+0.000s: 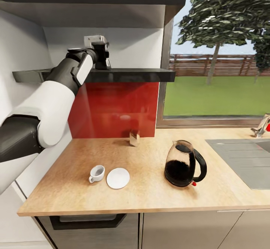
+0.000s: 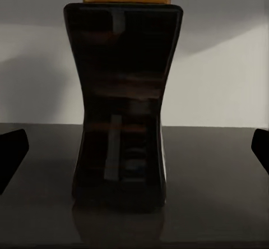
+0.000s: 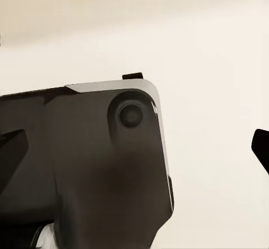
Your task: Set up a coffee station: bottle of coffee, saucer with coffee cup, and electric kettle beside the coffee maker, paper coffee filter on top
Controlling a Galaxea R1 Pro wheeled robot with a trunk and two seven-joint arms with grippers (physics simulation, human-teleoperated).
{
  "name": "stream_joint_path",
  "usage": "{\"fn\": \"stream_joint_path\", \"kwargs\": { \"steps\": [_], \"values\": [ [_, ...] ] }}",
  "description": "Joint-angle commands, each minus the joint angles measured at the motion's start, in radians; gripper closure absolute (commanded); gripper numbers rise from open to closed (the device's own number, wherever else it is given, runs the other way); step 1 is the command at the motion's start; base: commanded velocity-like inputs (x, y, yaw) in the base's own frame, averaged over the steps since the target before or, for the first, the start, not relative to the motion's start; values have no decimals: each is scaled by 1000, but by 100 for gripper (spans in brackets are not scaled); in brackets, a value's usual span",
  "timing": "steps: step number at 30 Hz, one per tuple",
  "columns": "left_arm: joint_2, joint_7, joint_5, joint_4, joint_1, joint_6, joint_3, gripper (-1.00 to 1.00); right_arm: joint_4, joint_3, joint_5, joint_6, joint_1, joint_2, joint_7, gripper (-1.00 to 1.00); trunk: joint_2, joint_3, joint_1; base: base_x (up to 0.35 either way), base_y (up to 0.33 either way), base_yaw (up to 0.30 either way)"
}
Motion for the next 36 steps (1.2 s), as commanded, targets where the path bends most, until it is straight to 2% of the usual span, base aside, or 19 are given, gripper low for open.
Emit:
{"fn": "stream_joint_path", "kwargs": {
  "steps": [1,9,13,24,32,36],
  "values": [
    [1,7,9,-1,1,6,-4,-100,0,-5,-2,-4,-1,1,0,-100,-2,-2,1,229,0,0],
    [5,5,9,0,3,6,-4,-100,0,-5,-2,-4,-1,2,0,-100,-2,-2,1,248,0,0],
    [8,-22,9,-1,16,5,-4,-100,0,-4,-2,-4,-1,2,0,-100,-2,-2,1,39,0,0],
    [8,-25,9,-2,17,4,-4,-100,0,-4,-2,-4,-1,2,0,-100,-2,-2,1,91,0,0],
    [25,-25,9,-2,17,5,-4,-100,0,-4,-2,-4,-1,2,0,-100,-2,-2,1,8,0,0],
    [27,-25,10,-2,17,6,-4,-100,0,-4,-2,-4,-1,2,0,-100,-2,-2,1,83,0,0]
  ]
}}
